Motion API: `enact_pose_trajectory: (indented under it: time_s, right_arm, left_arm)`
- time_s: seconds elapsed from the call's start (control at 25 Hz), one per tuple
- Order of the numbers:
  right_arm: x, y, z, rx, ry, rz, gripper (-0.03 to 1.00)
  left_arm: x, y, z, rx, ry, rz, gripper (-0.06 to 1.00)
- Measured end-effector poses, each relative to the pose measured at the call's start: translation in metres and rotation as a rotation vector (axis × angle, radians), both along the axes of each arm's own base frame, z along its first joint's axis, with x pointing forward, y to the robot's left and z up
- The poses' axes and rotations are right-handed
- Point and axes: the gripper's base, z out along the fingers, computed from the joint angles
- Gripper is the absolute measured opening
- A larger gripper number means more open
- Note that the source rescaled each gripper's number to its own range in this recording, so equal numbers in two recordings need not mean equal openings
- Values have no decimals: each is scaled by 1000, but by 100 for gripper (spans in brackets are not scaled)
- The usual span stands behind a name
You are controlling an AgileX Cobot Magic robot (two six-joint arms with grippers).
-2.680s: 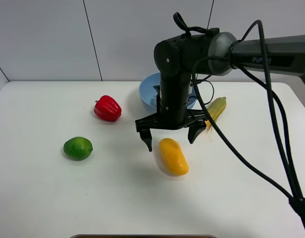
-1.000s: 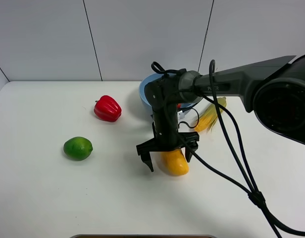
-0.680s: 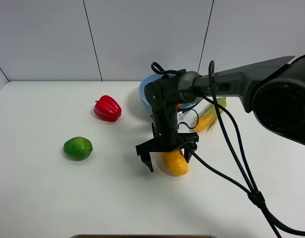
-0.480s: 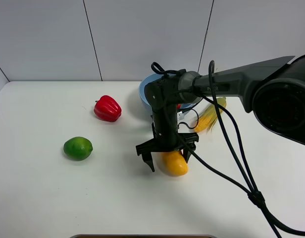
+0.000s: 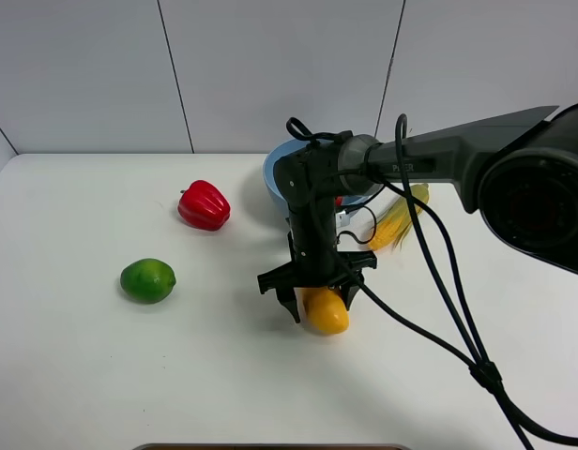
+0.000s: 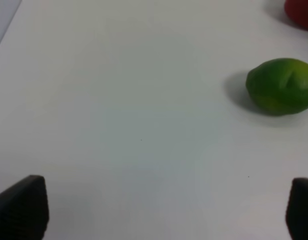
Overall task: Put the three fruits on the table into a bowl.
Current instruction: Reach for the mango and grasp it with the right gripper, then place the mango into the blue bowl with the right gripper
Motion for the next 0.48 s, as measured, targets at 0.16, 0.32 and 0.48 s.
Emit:
enact_pose_trajectory:
  time_s: [0.16, 0.32, 0.48]
  right_arm:
    - [0, 0, 0, 0, 0, 0, 9]
    - [0, 0, 0, 0, 0, -1, 0]
    - [0, 0, 0, 0, 0, -1, 0]
  left_arm:
    - [0, 0, 0, 0, 0, 0, 79]
    - [0, 0, 0, 0, 0, 0, 79]
    - [0, 0, 0, 0, 0, 0, 79]
